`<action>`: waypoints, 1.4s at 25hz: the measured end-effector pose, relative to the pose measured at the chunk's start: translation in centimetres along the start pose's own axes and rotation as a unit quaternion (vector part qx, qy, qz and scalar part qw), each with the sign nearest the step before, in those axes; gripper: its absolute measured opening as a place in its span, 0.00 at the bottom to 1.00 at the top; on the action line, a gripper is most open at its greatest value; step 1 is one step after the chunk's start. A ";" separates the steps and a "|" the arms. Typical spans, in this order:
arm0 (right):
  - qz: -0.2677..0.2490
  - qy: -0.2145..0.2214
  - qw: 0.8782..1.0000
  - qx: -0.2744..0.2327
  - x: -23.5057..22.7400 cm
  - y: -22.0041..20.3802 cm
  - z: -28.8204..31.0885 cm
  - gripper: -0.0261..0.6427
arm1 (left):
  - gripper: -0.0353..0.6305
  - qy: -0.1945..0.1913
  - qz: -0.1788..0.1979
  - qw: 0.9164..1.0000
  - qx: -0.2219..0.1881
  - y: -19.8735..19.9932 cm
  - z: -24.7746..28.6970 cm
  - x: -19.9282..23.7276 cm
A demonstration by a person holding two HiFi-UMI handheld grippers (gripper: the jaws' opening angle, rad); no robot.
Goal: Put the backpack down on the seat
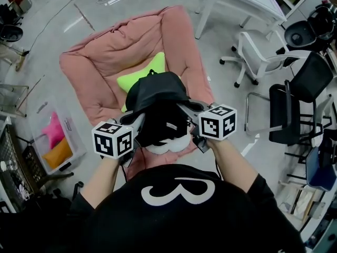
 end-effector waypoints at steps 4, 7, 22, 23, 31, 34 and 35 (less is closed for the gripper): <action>-0.015 0.004 1.000 0.012 -0.8 0.2 2.1 0.06 | 0.07 0.005 -0.004 1.000 0.007 0.0 0.8 1.9; -0.036 -0.007 0.999 0.022 -1.6 -0.1 3.5 0.06 | 0.07 0.011 -0.012 1.000 0.011 -0.4 1.9 3.1; -0.052 -0.035 0.997 0.050 -4.9 -2.7 10.3 0.06 | 0.07 0.053 -0.028 0.998 0.023 -2.3 5.7 9.8; -0.049 -0.033 0.997 0.052 -4.9 -2.8 10.5 0.06 | 0.07 0.053 -0.029 0.998 0.022 -2.3 5.8 10.1; -0.067 -0.069 0.992 0.078 -6.2 -3.2 10.8 0.25 | 0.32 0.060 -0.053 0.997 0.016 -2.4 5.8 11.6; -0.074 -0.078 0.991 0.079 -6.4 -3.3 9.9 0.38 | 0.44 0.076 -0.064 0.995 0.009 -2.9 5.0 12.3; -0.077 -0.080 0.991 0.078 -6.5 -3.3 9.5 0.39 | 0.45 0.081 -0.068 0.994 0.008 -3.1 4.8 12.5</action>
Point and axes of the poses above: the fingertips, and each gripper's own axes: z forward along the fingers, x to its left, y out of its top, the point moved 2 cm from there along -z, backward along the fingers
